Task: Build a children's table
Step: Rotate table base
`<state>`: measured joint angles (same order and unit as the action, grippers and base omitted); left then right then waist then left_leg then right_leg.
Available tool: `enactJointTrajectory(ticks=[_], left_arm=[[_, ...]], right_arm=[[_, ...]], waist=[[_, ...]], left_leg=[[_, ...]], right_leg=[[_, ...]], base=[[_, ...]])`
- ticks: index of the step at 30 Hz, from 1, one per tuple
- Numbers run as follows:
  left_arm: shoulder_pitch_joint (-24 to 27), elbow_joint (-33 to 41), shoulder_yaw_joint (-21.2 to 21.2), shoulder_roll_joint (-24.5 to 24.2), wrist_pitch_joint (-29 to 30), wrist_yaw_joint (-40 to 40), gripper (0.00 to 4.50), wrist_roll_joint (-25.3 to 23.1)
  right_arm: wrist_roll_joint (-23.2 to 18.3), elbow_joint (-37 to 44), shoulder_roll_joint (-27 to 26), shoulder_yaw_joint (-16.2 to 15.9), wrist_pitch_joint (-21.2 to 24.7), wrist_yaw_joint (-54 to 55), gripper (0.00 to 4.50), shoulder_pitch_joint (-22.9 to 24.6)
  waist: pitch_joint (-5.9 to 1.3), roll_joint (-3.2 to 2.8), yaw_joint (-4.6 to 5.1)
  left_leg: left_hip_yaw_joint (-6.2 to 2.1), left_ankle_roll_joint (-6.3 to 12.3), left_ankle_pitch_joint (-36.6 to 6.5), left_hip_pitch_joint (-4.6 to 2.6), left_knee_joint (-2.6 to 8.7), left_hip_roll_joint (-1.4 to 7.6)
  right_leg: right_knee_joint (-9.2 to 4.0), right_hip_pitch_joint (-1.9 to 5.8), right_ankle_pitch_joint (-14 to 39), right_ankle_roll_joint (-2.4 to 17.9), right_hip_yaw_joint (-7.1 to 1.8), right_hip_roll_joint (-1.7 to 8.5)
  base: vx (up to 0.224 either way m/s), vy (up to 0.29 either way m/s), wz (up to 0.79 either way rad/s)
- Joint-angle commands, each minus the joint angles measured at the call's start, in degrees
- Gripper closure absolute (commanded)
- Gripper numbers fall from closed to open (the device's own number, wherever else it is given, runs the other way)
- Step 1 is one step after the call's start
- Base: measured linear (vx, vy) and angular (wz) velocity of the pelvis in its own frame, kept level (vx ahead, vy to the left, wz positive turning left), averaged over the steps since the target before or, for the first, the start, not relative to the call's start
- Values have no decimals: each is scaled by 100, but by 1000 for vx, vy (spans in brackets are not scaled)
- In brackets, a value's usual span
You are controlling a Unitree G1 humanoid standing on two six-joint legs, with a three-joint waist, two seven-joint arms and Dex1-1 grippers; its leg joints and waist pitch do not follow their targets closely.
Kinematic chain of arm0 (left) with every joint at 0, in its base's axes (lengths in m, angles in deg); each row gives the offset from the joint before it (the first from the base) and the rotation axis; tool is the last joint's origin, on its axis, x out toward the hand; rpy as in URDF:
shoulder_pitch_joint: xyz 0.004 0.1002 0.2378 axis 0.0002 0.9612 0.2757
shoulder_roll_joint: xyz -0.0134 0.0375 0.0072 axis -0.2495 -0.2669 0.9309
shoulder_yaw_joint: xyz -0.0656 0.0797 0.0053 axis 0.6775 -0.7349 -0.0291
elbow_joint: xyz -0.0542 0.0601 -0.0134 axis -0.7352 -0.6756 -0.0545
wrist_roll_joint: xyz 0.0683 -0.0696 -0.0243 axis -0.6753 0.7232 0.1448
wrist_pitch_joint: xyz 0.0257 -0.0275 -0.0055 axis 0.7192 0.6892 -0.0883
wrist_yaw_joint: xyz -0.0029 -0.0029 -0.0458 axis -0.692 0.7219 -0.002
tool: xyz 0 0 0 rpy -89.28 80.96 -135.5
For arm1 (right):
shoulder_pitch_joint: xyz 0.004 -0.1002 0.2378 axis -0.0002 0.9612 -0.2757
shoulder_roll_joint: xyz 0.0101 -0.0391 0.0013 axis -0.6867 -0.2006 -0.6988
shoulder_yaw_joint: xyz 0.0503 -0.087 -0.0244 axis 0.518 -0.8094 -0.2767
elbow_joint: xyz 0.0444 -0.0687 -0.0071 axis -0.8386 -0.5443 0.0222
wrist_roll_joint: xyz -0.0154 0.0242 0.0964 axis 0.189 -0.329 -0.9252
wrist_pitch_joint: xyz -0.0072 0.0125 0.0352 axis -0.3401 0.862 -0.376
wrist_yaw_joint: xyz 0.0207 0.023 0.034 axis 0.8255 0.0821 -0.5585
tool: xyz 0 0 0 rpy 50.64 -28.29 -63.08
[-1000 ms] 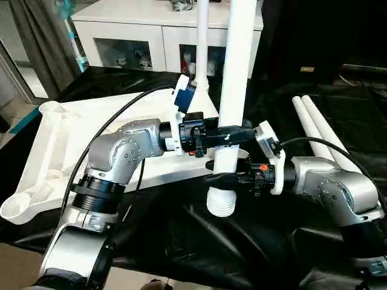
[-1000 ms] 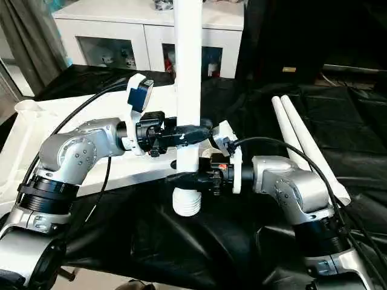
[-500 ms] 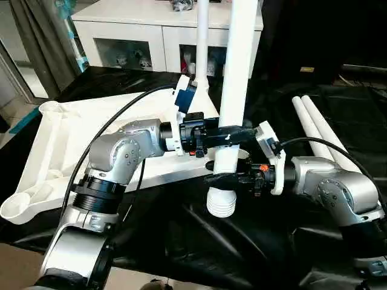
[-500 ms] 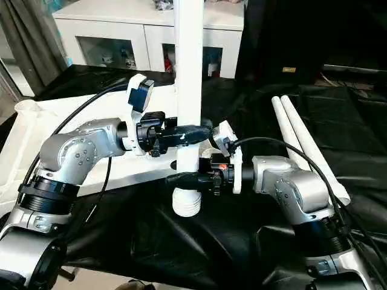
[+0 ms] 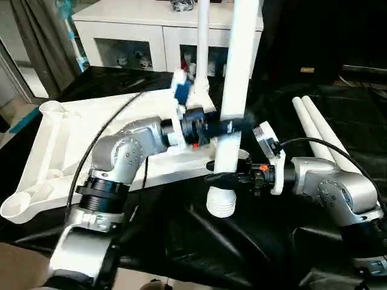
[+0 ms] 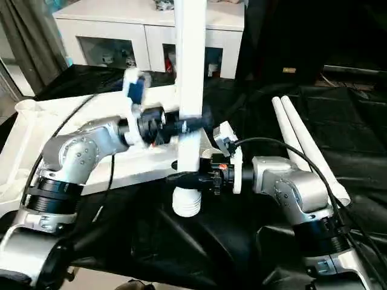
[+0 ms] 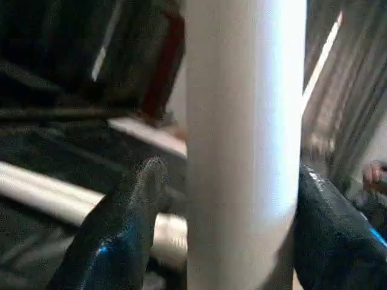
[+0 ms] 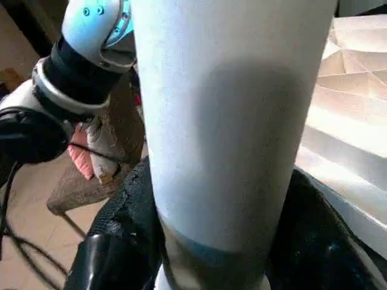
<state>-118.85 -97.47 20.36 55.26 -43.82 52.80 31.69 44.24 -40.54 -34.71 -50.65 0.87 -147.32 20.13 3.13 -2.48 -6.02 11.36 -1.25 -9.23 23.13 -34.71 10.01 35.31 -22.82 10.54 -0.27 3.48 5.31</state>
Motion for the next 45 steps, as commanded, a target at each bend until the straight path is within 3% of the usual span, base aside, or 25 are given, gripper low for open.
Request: enactJointTrajectory(ticks=[1,5,7,12,13,16,18,20,21,22,23,24,26,29,30,31,33,35,36,38,40,41,42,43,45], left_arm=[[-22,-108,710,333,-209,-626,150,530],[109,-219,1446,838,-491,-1528,150,1094],[158,-201,1516,876,-436,-1591,150,1198],[361,-258,1621,837,-429,-1789,150,1037],[411,-460,1271,564,-846,-1981,150,221],[443,-666,727,208,-1208,-2032,150,-608],[454,-738,485,55,-1291,-2039,150,-905],[408,-1088,-432,-554,-1824,-1439,150,-1824],[408,-1088,-432,-554,-1824,-1439,150,-1824],[378,-1184,-603,-656,-1963,-1300,150,-2021],[336,-1304,-835,-761,-2113,-1144,150,-2268],[291,-1472,-1177,-886,-2410,-899,150,-2628],[206,-1785,-1722,-1053,-2807,-515,150,-3162],[144,-2015,-1980,-1092,-3031,-299,150,-3385],[65,-2239,-2090,-1054,-3200,-216,150,-3490],[-61,-2561,-2169,-964,-3300,-95,150,-3546],[-205,-2893,-2216,-885,-3393,-110,179,-3651],[-421,-3394,-2257,-816,-3565,-165,187,-3827],[-498,-3561,-2265,-805,-3572,-153,187,-3866],[-586,-3759,-2269,-799,-3592,-110,214,-3916],[-615,-3824,-2277,-809,-3580,-101,229,-3942],[-658,-3933,-2286,-825,-3593,-74,229,-3978],[-696,-4035,-2299,-845,-3590,-56,231,-4016],[-748,-4174,-2297,-853,-3569,-32,241,-4052],[-819,-4392,-2257,-848,-3529,91,254,-4046]], right_arm=[[-116,247,-69,243,-83,141,262,45],[-219,349,-223,435,-121,393,262,144],[-240,385,-247,465,-119,437,262,167],[-280,481,-509,742,-296,885,262,250],[-35,338,-797,1078,-731,1611,262,188],[182,176,-984,1348,-1085,2177,262,101],[213,132,-1019,1431,-1167,2315,262,79],[873,-79,-870,1528,-1705,2915,262,124],[873,-79,-870,1528,-1705,2915,262,124],[1033,-119,-836,1532,-1806,3042,262,156],[1178,-147,-796,1519,-1902,3137,262,208],[1417,-203,-698,1423,-1991,3260,262,280],[1802,-314,-548,1286,-2188,3477,262,401],[1889,-373,-516,1302,-2269,3572,262,454],[1903,-407,-529,1371,-2304,3649,262,469],[1934,-446,-537,1449,-2343,3738,262,480],[1958,-449,-537,1462,-2356,3759,262,494],[1980,-411,-542,1442,-2371,3771,262,528],[1976,-386,-541,1428,-2371,3769,262,543],[1983,-358,-547,1410,-2379,3776,262,560],[1985,-347,-547,1403,-2374,3773,262,565],[1992,-330,-551,1394,-2371,3772,262,572],[1989,-315,-550,1389,-2364,3763,262,579],[1991,-303,-547,1381,-2360,3755,262,588],[2006,-298,-528,1360,-2374,3727,262,607]], waist=[[-453,171,-19],[-455,170,-49],[-459,195,-40],[-441,149,-33],[-439,128,-43],[-443,91,-18],[-440,81,-9],[-449,31,-10],[-464,45,5],[-460,39,10],[-467,12,6],[-462,29,14],[-477,-22,27],[-484,14,54],[-480,-55,73],[-468,-39,125],[-469,-18,131],[-471,-97,128],[-462,-59,148],[-467,-56,156],[-475,-83,176],[-475,-130,175],[-482,-107,189],[-487,-151,187],[-480,-134,197]], left_leg=[[-120,273,-822,-141,319,270],[-133,319,-842,-140,316,275],[-135,358,-862,-129,319,260],[-148,246,-976,-160,360,283],[-168,186,-1053,-175,387,304],[-177,-58,-1230,-226,423,296],[-168,-146,-1273,-229,440,289],[-194,-191,-1225,-200,452,281],[-177,-246,-1163,-213,443,269],[-167,-247,-1150,-206,440,264],[-169,-252,-1144,-210,432,264],[-169,-228,-1123,-201,437,262],[-157,-191,-1017,-202,410,243],[-154,-96,-1005,-169,403,239],[-160,-24,-1035,-171,391,236],[-142,-20,-1161,-180,395,226],[-144,27,-1192,-175,388,236],[-149,64,-1221,-184,375,227],[-150,86,-1259,-176,381,230],[-154,129,-1229,-171,379,231],[-157,189,-1211,-172,373,240],[-161,198,-1218,-174,370,237],[-156,223,-1224,-175,366,235],[-163,232,-1208,-177,364,239],[-155,233,-1273,-181,366,229]], right_leg=[[-386,283,1000,1408,-205,337],[-398,281,976,1382,-199,327],[-402,296,982,1316,-197,317],[-444,237,1319,1103,-202,303],[-469,217,1411,1014,-207,316],[-491,174,1610,702,-219,301],[-469,183,1442,719,-219,286],[-471,196,1323,701,-215,304],[-439,193,1205,671,-218,286],[-433,209,1038,783,-223,296],[-422,210,975,823,-223,306],[-437,211,942,826,-224,299],[-416,229,717,859,-227,288],[-377,280,490,1081,-224,317],[-398,264,506,1149,-220,319],[-431,262,600,1192,-216,300],[-418,289,648,1268,-220,319],[-433,279,745,1271,-219,322],[-448,296,780,1280,-214,322],[-444,299,811,1311,-208,324],[-438,301,728,1382,-203,319],[-433,295,731,1395,-199,319],[-441,299,722,1410,-197,315],[-428,296,695,1432,-195,315],[-450,297,757,1432,-193,313]], base=[[0,0,0],[0,0,0],[0,0,0],[0,0,0],[0,0,0],[0,0,0],[0,0,0],[0,0,0],[0,0,0],[0,0,0],[0,0,0],[0,0,0],[0,0,0],[0,0,0],[0,0,0],[0,0,0],[0,0,0],[0,0,0],[0,0,0],[0,0,0],[0,0,0],[0,0,0],[0,0,0],[0,0,0],[0,0,0]])
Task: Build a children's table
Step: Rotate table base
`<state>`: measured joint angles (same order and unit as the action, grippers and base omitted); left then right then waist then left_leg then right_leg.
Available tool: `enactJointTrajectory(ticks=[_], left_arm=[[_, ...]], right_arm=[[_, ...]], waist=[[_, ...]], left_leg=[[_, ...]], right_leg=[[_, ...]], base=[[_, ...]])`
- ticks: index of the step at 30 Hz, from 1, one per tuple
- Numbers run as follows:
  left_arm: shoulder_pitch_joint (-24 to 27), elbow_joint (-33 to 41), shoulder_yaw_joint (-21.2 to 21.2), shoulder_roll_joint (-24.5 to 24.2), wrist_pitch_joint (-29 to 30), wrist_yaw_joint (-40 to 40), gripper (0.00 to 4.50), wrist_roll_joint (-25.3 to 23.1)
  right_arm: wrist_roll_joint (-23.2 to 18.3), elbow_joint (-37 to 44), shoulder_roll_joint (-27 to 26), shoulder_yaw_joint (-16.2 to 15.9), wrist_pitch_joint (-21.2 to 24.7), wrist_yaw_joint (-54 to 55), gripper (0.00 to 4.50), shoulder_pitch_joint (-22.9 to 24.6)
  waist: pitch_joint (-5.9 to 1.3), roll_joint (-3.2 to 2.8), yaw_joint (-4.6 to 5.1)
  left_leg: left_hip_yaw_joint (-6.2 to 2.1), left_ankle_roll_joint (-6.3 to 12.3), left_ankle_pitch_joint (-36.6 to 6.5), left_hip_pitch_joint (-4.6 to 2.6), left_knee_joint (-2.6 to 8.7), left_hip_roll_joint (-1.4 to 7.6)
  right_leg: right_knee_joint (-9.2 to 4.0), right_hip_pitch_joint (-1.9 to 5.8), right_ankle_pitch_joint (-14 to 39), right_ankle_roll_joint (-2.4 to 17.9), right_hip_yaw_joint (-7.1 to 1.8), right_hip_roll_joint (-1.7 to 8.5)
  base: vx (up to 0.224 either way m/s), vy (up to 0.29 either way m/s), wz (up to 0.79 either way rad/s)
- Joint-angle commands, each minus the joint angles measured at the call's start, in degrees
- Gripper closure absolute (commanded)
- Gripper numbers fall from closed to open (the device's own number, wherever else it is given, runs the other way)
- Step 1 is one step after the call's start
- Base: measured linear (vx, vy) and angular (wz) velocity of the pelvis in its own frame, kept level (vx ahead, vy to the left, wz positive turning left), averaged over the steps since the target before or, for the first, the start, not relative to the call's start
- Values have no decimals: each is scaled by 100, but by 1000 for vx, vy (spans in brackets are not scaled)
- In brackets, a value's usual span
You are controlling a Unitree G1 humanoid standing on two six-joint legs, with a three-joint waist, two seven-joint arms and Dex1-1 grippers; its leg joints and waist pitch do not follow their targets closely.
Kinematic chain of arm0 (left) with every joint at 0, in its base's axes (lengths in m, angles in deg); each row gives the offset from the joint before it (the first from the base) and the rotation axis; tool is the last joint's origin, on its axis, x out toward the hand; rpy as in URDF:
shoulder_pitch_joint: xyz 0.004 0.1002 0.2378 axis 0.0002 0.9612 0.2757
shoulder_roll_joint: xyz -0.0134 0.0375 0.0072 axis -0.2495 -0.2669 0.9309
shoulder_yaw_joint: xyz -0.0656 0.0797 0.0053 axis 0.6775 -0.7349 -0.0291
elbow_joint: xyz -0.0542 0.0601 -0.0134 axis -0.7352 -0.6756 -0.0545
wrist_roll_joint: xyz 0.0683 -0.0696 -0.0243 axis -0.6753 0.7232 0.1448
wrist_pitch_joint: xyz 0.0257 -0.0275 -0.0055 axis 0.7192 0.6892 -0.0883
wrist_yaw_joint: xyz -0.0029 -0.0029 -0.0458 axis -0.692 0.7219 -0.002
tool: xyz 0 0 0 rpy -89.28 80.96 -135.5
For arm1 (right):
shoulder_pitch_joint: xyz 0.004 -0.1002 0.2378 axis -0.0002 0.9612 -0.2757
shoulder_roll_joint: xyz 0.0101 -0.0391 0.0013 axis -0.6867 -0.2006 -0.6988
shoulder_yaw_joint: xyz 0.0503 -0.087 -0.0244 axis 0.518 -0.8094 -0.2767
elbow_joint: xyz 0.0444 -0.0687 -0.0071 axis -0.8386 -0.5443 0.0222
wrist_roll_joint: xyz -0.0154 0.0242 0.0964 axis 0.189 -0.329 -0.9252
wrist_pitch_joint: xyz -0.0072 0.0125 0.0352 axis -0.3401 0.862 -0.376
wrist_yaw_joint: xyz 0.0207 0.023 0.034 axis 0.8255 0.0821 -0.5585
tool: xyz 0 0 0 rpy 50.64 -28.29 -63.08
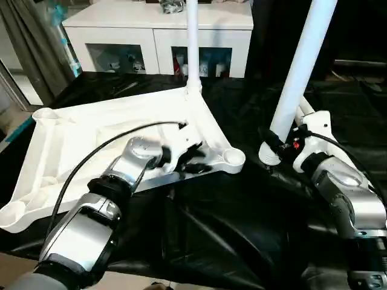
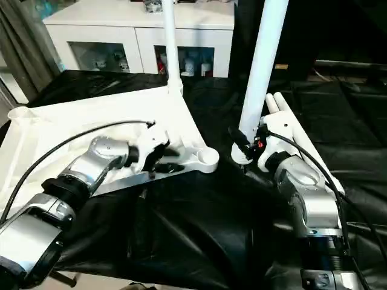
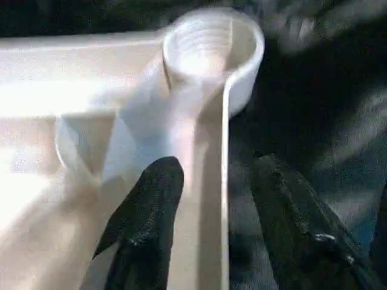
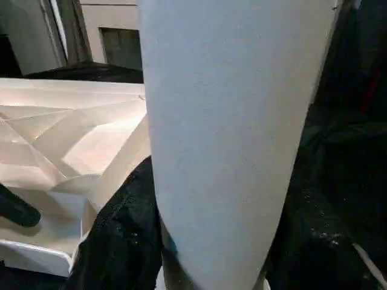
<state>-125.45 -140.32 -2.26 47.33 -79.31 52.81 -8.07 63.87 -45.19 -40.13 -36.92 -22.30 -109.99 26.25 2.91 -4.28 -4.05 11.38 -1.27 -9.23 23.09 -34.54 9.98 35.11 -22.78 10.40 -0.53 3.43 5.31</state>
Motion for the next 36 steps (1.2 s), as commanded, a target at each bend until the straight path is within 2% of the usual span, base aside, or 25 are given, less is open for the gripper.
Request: enactJointTrajectory(ticks=[1,9,20,21,24,25,28,30,32,33,34,35,36], left_arm=[[-184,-184,52,-48,57,155,264,-35],[-342,-647,298,26,-90,186,326,-21],[-346,-937,161,-15,-336,290,424,-366],[-343,-946,162,-18,-339,287,429,-371],[-349,-983,212,-17,-344,287,446,-344],[-349,-983,242,-18,-360,290,446,-330],[-313,-920,390,-29,-459,424,450,-239],[-192,-725,420,-85,-585,752,450,-180],[-90,-552,413,-123,-622,940,450,-136],[76,-250,387,-174,-603,1162,450,-64],[352,231,302,-243,-536,1341,450,-8],[486,464,254,-275,-496,1390,450,6],[608,664,206,-298,-481,1387,450,1]], right_arm=[[41,167,23,-13,-66,-17,262,4],[18,191,58,-10,-60,-62,262,17],[29,164,81,-100,-51,-174,262,-63],[27,156,85,-112,-48,-194,262,-80],[17,150,86,-141,-28,-257,262,-130],[-2,150,92,-158,-9,-305,262,-150],[-196,200,88,-214,184,-542,262,-211],[-463,326,121,-306,542,-856,262,-241],[-516,377,158,-389,642,-1000,262,-246],[-555,413,174,-468,720,-1113,262,-261],[-581,399,135,-542,768,-1203,262,-321],[-586,381,103,-567,780,-1228,262,-358],[-599,363,71,-596,803,-1257,262,-397]], waist=[[-454,23,4],[-456,20,25],[-448,22,48],[-442,37,52],[-433,23,53],[-434,70,59],[-434,50,53],[-440,51,47],[-457,31,33],[-464,85,17],[-454,135,19],[-466,102,-2],[-445,135,5]], left_leg=[[-161,222,-1313,-183,355,237],[-159,326,-1228,-164,344,237],[-165,331,-1303,-166,360,252],[-161,342,-1316,-168,361,253],[-164,320,-1402,-170,369,256],[-160,324,-1398,-166,370,256],[-161,370,-1335,-159,361,249],[-165,433,-1228,-142,359,250],[-166,474,-1127,-154,360,285],[-166,526,-1012,-146,356,298],[-142,580,-971,-135,353,298],[-160,574,-944,-145,352,320],[-141,594,-952,-134,358,317]], right_leg=[[-438,288,830,1471,-185,319],[-432,300,787,1530,-179,325],[-446,291,888,1527,-183,332],[-454,288,914,1529,-183,333],[-467,280,1080,1504,-183,338],[-471,285,1096,1491,-185,338],[-471,289,1123,1483,-184,343],[-452,308,986,1510,-180,338],[-421,293,785,1550,-183,336],[-378,300,624,1612,-185,350],[-391,280,611,1631,-187,345],[-359,286,594,1656,-188,369],[-381,257,701,1624,-189,359]], base=[[0,0,0],[0,0,0],[0,0,0],[0,0,0],[0,0,0],[0,0,0],[0,0,0],[0,0,0],[0,0,0],[0,0,0],[0,0,0],[0,0,0],[0,0,0]])
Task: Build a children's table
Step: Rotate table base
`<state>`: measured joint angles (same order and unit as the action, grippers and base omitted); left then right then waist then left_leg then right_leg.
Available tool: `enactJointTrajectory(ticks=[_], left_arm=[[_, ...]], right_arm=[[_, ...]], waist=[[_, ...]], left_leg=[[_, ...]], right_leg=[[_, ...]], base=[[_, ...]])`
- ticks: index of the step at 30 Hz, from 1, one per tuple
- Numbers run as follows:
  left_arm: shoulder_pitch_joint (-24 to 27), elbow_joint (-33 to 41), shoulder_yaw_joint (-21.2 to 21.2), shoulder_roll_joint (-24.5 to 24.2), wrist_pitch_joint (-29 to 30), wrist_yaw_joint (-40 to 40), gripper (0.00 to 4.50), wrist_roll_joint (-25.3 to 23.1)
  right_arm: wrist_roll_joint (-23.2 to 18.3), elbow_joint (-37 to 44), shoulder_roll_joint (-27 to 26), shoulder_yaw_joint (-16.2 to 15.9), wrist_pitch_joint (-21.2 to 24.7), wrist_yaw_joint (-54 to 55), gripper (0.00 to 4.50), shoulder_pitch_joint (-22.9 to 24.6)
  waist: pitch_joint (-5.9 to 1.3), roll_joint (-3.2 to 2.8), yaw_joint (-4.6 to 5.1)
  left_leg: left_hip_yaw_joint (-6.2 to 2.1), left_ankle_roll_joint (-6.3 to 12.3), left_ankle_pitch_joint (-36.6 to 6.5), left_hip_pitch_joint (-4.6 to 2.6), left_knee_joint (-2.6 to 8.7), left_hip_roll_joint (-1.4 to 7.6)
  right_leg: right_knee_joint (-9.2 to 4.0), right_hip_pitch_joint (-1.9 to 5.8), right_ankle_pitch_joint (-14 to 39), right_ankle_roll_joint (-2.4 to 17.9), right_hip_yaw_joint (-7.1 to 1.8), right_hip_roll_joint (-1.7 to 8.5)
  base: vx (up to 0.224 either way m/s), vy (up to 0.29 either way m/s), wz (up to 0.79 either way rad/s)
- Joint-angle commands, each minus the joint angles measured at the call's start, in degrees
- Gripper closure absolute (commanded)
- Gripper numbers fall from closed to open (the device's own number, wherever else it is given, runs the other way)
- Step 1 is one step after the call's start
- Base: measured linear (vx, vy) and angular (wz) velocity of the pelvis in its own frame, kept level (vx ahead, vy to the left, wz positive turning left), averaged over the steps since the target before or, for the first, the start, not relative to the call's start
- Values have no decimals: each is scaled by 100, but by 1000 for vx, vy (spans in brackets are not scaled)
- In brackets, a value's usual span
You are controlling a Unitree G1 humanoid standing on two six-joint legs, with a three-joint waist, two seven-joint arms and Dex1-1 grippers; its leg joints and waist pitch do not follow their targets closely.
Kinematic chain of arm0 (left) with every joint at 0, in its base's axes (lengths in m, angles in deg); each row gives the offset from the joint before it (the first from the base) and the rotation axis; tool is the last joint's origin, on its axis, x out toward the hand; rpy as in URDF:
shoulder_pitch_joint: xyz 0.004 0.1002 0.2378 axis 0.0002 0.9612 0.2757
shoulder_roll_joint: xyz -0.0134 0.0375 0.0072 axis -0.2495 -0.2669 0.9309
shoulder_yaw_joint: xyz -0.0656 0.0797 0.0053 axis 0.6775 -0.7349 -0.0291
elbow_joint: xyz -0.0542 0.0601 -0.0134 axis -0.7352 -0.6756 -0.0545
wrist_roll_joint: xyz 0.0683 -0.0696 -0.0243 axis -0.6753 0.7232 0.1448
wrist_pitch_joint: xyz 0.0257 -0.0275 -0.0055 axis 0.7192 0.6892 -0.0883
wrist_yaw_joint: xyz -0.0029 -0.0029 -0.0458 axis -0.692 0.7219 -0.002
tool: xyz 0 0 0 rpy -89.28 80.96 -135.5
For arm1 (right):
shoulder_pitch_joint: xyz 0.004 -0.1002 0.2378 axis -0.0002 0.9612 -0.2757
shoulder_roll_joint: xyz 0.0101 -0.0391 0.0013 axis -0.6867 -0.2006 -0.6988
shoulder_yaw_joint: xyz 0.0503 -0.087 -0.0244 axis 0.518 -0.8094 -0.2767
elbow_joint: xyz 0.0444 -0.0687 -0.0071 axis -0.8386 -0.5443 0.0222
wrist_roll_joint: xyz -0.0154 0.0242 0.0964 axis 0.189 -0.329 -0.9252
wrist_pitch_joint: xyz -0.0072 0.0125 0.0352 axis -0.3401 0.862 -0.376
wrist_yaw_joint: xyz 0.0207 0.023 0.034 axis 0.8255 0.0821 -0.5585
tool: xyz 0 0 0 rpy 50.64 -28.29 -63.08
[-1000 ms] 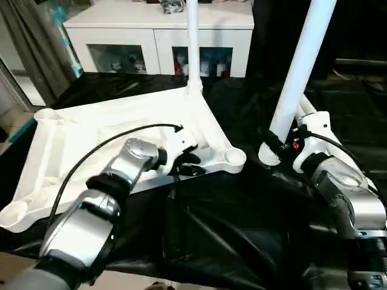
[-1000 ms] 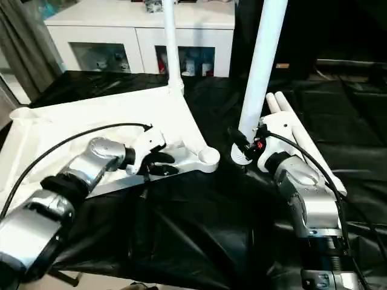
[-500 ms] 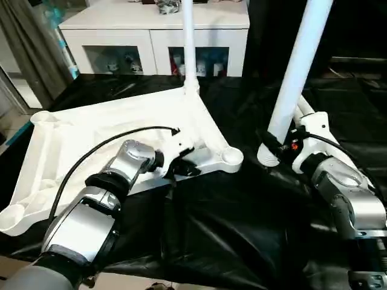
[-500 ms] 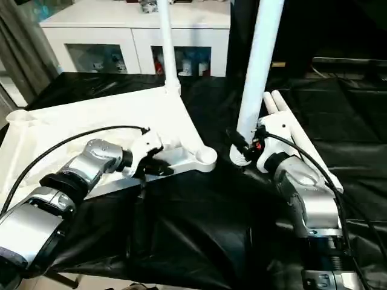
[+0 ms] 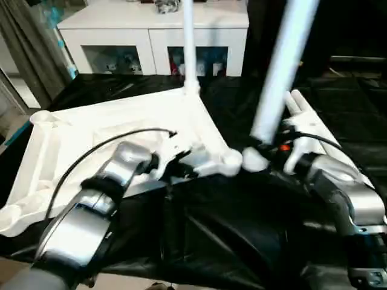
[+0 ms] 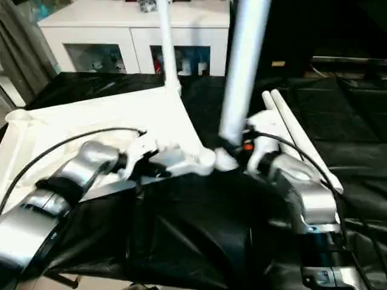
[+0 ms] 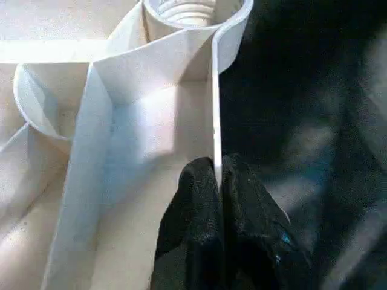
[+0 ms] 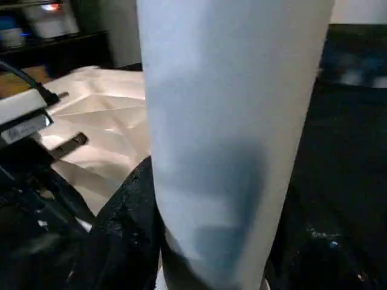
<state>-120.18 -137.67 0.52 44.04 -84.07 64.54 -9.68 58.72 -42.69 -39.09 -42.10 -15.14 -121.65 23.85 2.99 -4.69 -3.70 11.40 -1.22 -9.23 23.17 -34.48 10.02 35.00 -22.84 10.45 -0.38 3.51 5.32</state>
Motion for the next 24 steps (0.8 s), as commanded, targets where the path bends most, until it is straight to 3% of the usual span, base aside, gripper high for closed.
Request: enactJointTrajectory(ticks=[1,2,3,4,9,11,14,18,24], left_arm=[[233,606,-123,22,-8,137,450,119],[316,711,-146,22,0,56,450,82],[351,755,-154,22,4,20,450,64],[462,863,-117,55,56,-12,450,67],[633,1017,-73,65,76,-106,450,0],[800,1433,-68,-15,276,-130,450,27],[895,1682,-8,-45,359,-169,450,68],[940,1767,88,-20,352,-191,450,152],[1091,2007,27,-105,448,-245,450,67]], right_arm=[[-53,65,-73,-133,72,-138,262,-205],[-30,26,-102,-167,64,-160,262,-238],[-20,10,-115,-182,62,-168,262,-253],[17,-77,-146,-250,80,-196,262,-310],[72,-226,-154,-401,169,-257,262,-361],[83,-264,-141,-479,238,-342,262,-328],[108,-306,-161,-521,229,-370,262,-308],[124,-411,-200,-526,192,-348,262,-321],[155,-512,-233,-553,142,-348,262,-319]], waist=[[-458,131,-46],[-453,186,-45],[-433,163,-78],[-422,191,-98],[-405,217,-123],[-411,212,-121],[-424,238,-120],[-432,226,-129],[-420,208,-115]], left_leg=[[-138,538,-1013,-181,353,318],[-135,517,-1046,-178,355,329],[-137,443,-1147,-185,370,324],[-140,359,-1209,-192,382,328],[-152,154,-1340,-182,422,313],[-158,151,-1316,-184,424,324],[-143,201,-1187,-171,410,308],[-136,273,-1038,-167,397,303],[-141,219,-1175,-171,411,307]], right_leg=[[-383,231,866,1564,-204,348],[-379,232,908,1560,-208,353],[-395,215,1173,1482,-211,358],[-409,211,1387,1394,-220,367],[-441,199,1707,1155,-239,372],[-431,196,1645,1154,-243,378],[-419,199,1469,1154,-246,367],[-394,195,1255,1202,-243,355],[-414,190,1434,1167,-244,356]], base=[[0,0,0],[0,0,0],[0,0,0],[0,0,0],[0,0,0],[0,0,0],[0,0,0],[0,0,0],[0,0,0]])
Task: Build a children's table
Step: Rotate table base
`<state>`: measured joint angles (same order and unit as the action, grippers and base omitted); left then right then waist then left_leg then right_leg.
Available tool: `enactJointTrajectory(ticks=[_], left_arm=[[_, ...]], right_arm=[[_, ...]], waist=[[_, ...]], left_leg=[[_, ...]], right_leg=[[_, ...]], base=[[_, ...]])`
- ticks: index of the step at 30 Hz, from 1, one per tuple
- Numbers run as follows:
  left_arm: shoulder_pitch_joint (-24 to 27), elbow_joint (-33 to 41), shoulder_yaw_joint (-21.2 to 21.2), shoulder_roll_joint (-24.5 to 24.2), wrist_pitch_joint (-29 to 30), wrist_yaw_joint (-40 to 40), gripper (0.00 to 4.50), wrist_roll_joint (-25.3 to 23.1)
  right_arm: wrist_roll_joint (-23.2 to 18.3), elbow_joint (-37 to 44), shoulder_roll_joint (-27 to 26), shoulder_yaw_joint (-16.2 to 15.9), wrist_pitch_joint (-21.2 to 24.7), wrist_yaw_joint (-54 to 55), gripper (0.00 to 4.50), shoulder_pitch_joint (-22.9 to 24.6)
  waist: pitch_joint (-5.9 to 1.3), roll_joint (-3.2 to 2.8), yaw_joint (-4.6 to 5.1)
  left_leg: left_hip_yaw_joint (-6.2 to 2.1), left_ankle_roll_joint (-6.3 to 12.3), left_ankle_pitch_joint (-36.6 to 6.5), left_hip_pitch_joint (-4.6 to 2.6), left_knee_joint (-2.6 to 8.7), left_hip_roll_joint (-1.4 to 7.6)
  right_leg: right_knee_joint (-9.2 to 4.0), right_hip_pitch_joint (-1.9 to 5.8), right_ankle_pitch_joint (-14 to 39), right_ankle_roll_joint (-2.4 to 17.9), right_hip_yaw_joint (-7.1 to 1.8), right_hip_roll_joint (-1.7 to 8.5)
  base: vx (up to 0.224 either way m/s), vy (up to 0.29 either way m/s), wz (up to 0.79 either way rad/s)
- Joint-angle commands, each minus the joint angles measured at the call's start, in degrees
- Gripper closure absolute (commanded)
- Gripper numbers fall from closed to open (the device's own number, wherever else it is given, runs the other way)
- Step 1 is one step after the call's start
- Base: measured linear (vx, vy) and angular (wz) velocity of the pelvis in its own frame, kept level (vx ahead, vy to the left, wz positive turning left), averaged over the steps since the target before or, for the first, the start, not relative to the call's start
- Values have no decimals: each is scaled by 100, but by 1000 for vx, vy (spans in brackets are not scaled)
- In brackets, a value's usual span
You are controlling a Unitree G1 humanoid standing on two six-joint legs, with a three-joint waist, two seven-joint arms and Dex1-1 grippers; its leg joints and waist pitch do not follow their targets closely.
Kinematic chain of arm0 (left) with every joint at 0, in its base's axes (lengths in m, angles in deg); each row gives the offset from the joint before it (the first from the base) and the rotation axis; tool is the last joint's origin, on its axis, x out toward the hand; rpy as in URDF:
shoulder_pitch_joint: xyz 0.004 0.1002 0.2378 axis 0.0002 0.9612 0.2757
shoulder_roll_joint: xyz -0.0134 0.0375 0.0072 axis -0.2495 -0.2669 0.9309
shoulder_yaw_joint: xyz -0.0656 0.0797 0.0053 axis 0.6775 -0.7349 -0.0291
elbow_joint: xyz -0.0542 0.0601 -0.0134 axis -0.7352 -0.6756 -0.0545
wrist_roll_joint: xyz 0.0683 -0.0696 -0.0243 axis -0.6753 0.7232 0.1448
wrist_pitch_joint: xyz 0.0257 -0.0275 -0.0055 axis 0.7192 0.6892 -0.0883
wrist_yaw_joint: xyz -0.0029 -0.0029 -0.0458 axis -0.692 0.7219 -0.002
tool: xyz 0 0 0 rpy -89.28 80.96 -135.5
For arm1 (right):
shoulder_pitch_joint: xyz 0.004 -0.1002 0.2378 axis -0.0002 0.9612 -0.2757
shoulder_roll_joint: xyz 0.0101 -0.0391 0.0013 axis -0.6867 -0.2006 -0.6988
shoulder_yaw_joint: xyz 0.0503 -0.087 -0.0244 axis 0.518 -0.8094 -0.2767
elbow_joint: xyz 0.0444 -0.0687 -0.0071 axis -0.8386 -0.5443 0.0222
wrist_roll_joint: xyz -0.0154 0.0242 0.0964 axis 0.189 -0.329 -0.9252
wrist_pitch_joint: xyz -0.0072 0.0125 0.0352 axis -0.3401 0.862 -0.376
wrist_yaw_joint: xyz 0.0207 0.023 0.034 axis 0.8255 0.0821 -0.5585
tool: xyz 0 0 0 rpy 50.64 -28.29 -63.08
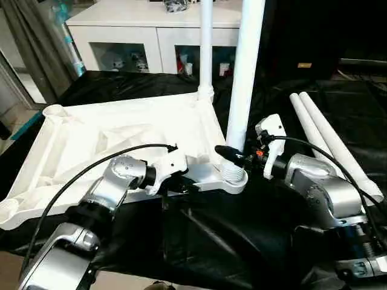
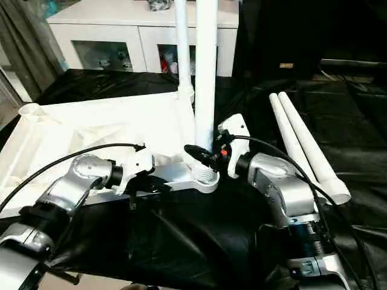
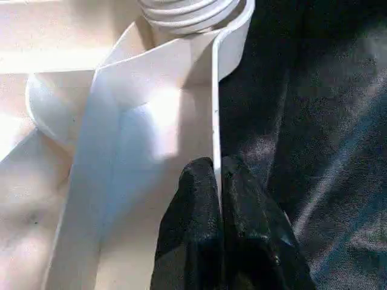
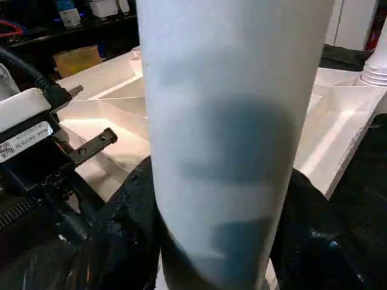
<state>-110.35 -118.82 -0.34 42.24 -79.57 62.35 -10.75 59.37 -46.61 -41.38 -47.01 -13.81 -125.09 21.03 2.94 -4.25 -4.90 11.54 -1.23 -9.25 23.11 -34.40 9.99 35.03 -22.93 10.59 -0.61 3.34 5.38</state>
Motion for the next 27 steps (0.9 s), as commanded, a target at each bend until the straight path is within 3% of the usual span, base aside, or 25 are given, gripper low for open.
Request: enactJointTrajectory(ticks=[1,7,10,18,27], left_arm=[[112,117,115,64,21,-44,405,158],[74,-4,119,22,121,-2,393,135],[39,-77,98,-11,74,-5,393,104],[-22,-178,75,-80,83,64,448,66],[-68,-217,-64,-148,29,62,450,-130]], right_arm=[[90,-113,-10,-62,12,-3,262,-28],[86,-14,-9,-52,25,23,262,60],[90,-4,4,-38,13,27,262,83],[110,-14,34,-31,-4,14,262,95],[81,100,241,-121,265,-188,262,119]], waist=[[-417,164,5],[-414,141,10],[-415,161,12],[-420,166,15],[-420,169,17]], left_leg=[[-158,208,-1185,-169,405,311],[-161,75,-1392,-194,430,314],[-164,33,-1456,-198,434,314],[-167,51,-1361,-185,430,308],[-159,63,-1385,-197,420,313]], right_leg=[[-415,199,1410,1189,-227,348],[-429,182,1376,1199,-229,329],[-420,191,1290,1227,-235,337],[-399,209,1111,1277,-232,334],[-400,214,1071,1319,-235,334]], base=[[0,0,0],[0,0,0],[0,0,0],[0,0,0],[0,0,0]])
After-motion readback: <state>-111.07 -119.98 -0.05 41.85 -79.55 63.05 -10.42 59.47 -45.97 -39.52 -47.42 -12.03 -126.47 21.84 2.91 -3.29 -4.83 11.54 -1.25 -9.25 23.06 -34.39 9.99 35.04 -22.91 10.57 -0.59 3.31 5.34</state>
